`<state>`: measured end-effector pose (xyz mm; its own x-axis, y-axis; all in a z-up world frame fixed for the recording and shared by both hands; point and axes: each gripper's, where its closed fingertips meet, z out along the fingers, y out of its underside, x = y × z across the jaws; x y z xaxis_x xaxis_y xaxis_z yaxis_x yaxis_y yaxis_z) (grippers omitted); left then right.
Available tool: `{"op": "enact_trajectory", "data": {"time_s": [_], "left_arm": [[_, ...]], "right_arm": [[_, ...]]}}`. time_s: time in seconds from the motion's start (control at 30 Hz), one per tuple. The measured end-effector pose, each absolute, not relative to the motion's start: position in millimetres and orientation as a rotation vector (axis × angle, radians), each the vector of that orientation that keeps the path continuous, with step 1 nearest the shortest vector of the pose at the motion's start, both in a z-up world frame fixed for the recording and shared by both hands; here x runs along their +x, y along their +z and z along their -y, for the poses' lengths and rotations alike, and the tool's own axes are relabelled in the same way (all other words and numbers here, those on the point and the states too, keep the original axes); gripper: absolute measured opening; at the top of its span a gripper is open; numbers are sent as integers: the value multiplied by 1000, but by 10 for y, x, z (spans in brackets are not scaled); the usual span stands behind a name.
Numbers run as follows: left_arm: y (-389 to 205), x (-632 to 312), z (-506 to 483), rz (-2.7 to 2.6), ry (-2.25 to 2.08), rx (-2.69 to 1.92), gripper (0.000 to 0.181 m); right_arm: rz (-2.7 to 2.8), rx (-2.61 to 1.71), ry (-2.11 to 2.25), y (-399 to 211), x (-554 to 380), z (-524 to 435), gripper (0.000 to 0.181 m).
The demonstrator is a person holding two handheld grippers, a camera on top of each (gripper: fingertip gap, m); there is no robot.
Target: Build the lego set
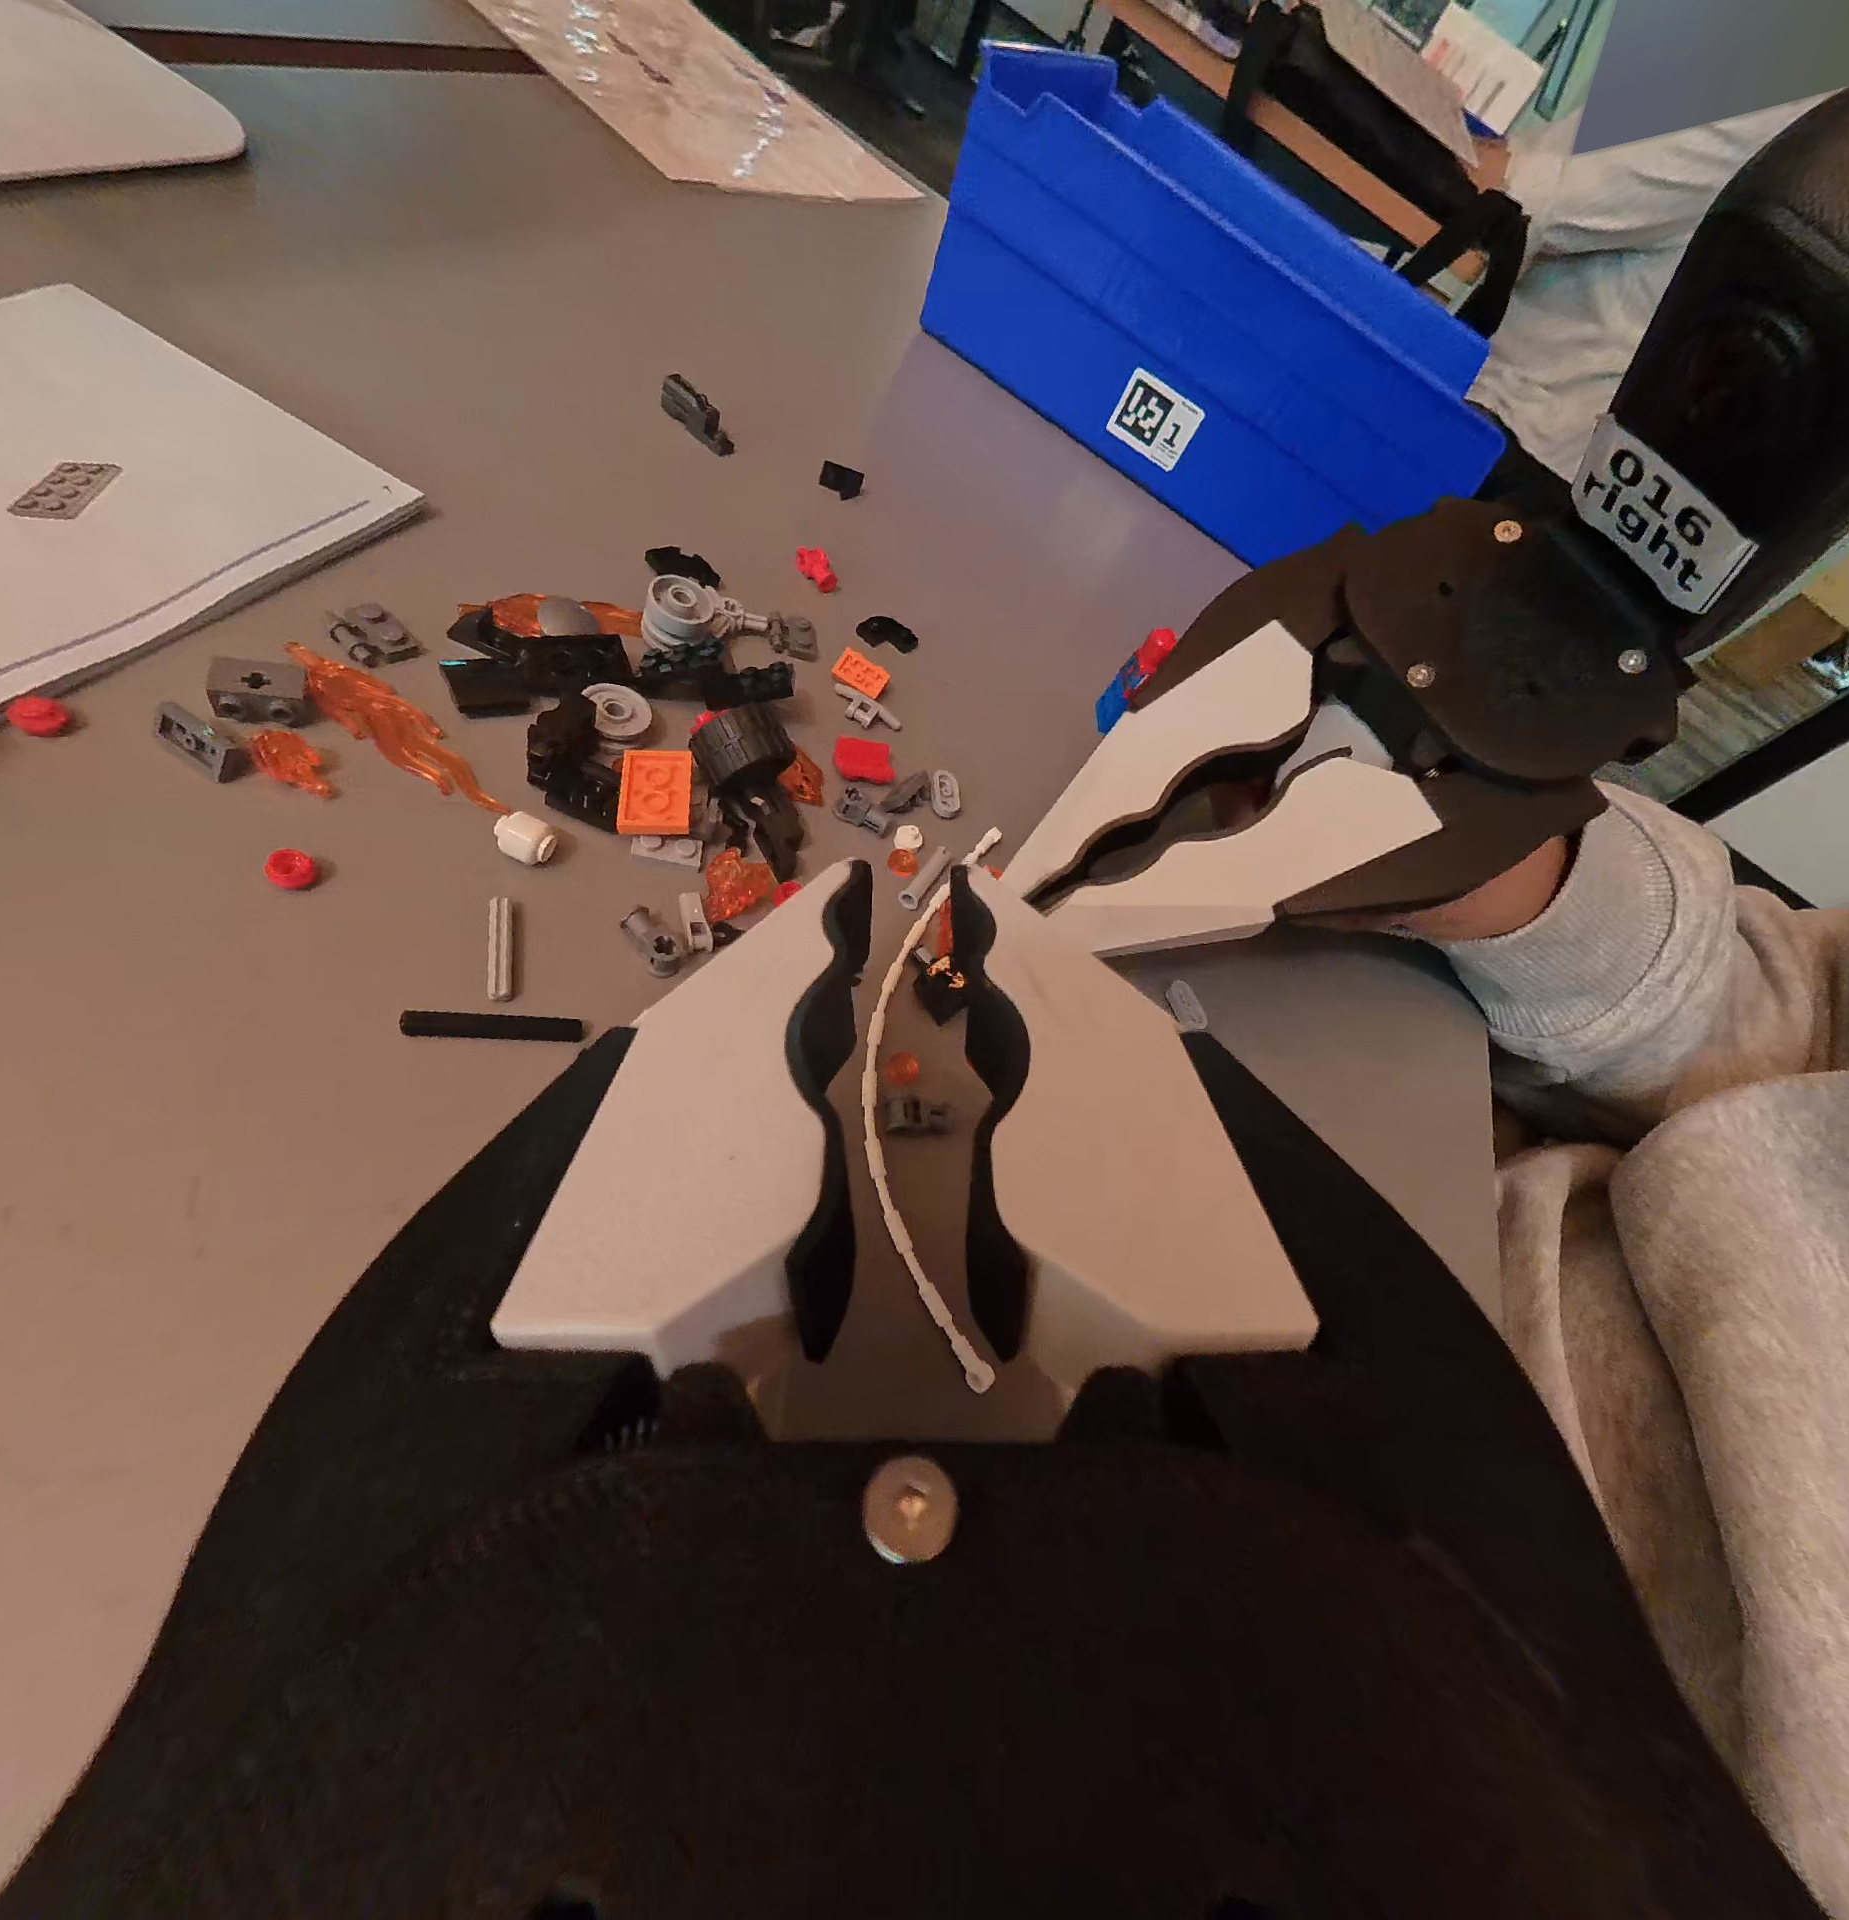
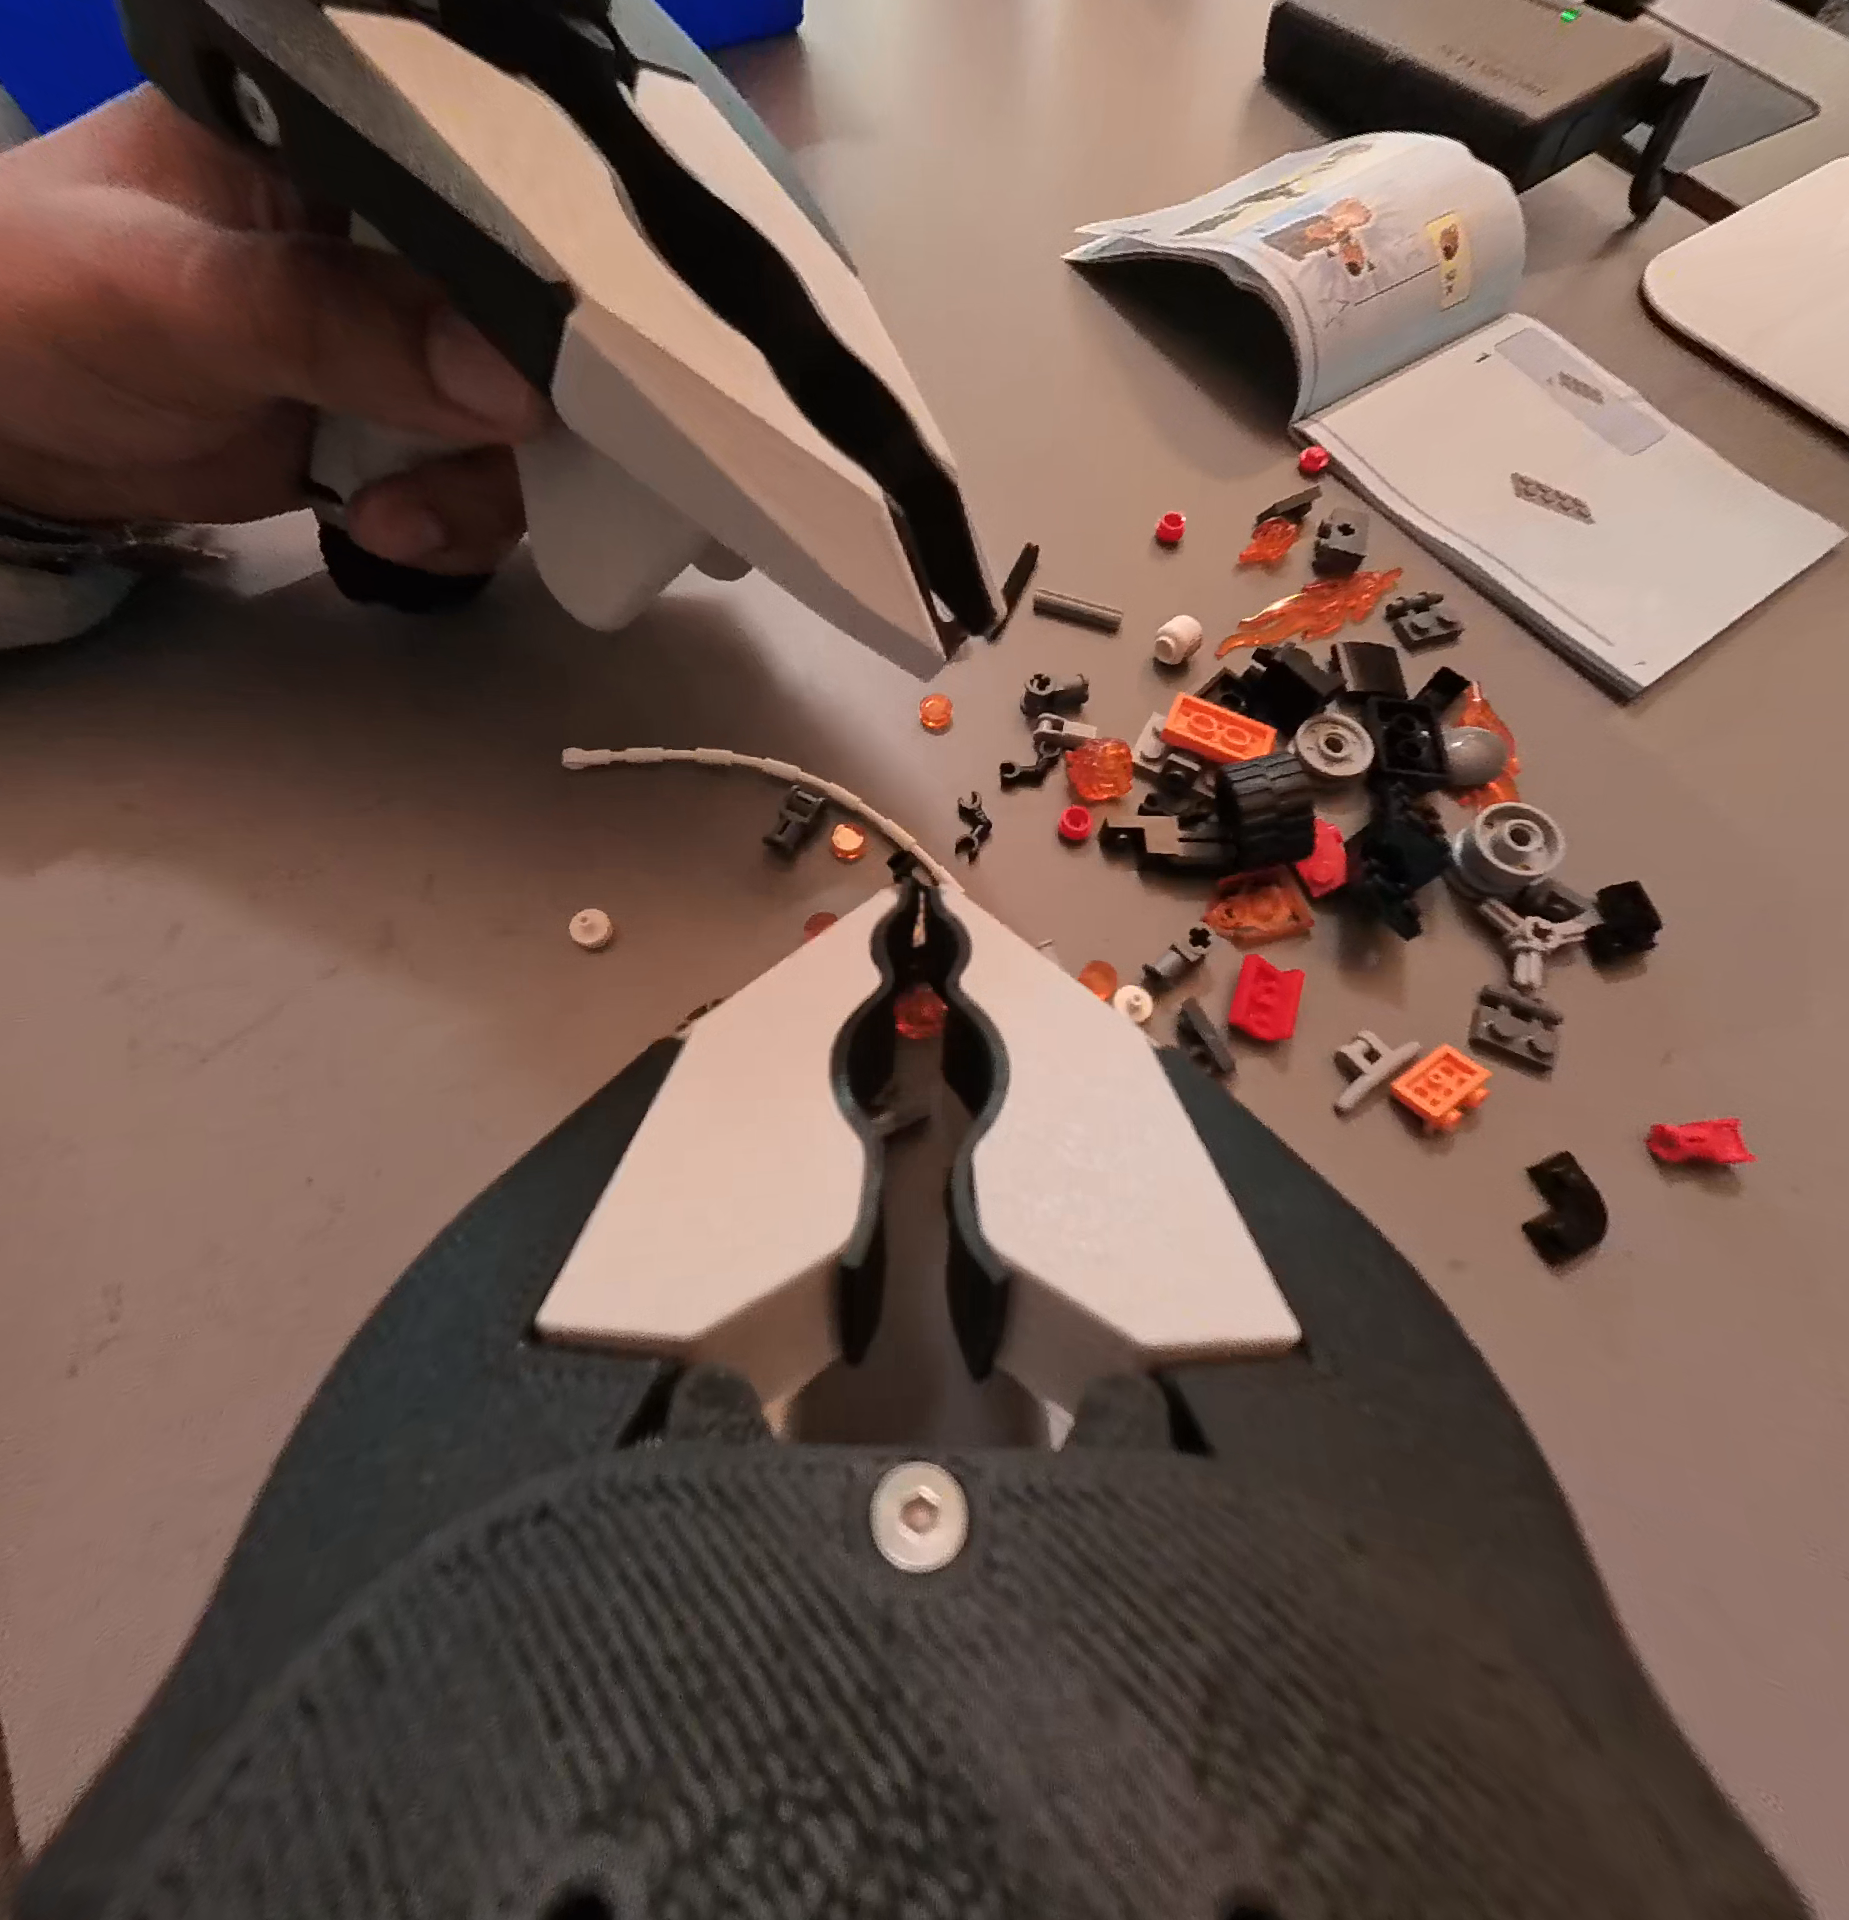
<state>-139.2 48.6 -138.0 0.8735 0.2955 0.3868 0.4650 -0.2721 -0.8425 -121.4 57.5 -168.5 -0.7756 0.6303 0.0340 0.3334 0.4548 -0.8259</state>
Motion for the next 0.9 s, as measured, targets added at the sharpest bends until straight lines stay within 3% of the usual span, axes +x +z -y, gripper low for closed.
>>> {"op": "enact_trajectory", "data": {"time_s": [0.2, 0.33, 0.7, 0.9], "left_arm": [[-1398, -1382, -495, 564, -184, -1887, 14], [-1400, -1376, -501, 561, -185, -1889, 14], [-1350, -1367, -504, 558, -198, -1859, 14], [-975, -1167, -570, 519, -548, -1584, 35]], "right_arm": [[2449, -817, 1172, -1800, -1195, -544, 21], [2443, -825, 1123, -1835, -1222, -559, 13], [2367, -799, 1187, -1697, -1240, -568, 12], [2007, -576, 1251, -1090, -1279, -653, 12]]}}
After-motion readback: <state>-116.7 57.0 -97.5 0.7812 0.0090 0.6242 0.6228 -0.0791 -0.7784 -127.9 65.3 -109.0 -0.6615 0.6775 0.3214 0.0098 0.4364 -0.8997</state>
